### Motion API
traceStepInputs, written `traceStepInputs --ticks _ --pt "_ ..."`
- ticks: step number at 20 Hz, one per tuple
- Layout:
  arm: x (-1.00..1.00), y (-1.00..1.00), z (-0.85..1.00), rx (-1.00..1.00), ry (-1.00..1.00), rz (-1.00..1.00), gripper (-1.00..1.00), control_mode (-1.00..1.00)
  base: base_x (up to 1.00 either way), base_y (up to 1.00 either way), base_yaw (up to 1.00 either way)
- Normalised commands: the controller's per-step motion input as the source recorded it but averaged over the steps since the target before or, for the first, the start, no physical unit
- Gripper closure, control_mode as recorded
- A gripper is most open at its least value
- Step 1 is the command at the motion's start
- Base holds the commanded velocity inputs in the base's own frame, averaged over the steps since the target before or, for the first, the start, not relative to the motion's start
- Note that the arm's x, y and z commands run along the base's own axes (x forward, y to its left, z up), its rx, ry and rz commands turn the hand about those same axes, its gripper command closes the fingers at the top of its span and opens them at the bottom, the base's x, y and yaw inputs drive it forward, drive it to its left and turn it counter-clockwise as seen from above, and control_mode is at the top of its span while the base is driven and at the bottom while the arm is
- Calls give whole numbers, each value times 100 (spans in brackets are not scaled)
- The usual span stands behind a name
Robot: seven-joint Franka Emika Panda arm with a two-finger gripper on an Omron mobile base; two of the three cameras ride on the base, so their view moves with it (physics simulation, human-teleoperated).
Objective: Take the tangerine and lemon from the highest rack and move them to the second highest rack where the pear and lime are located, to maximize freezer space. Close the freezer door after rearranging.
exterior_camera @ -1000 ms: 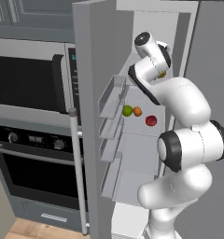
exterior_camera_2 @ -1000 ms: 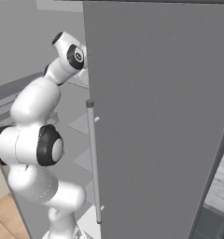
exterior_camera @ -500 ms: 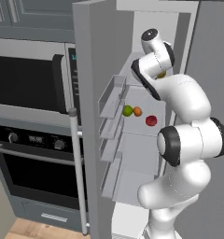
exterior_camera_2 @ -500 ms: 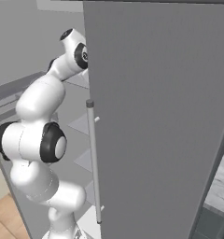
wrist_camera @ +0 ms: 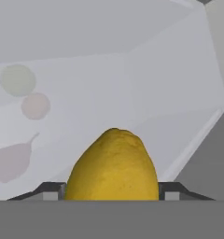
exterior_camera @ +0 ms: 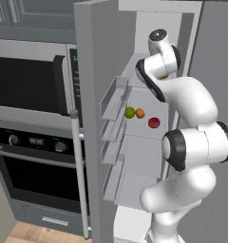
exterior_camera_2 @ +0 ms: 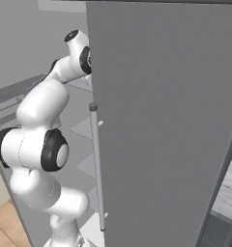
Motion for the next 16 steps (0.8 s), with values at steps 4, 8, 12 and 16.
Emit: traceStepInputs --ticks 4,8,12,16 --pt "-57 35 -10 0 -12 0 100 -100 0 0 0" --pt "-67 45 -4 0 -6 0 100 -100 0 0 0" --pt "-80 33 -1 0 -1 2 100 -100 0 0 0" --pt "-78 31 -11 0 0 10 100 -100 0 0 0"
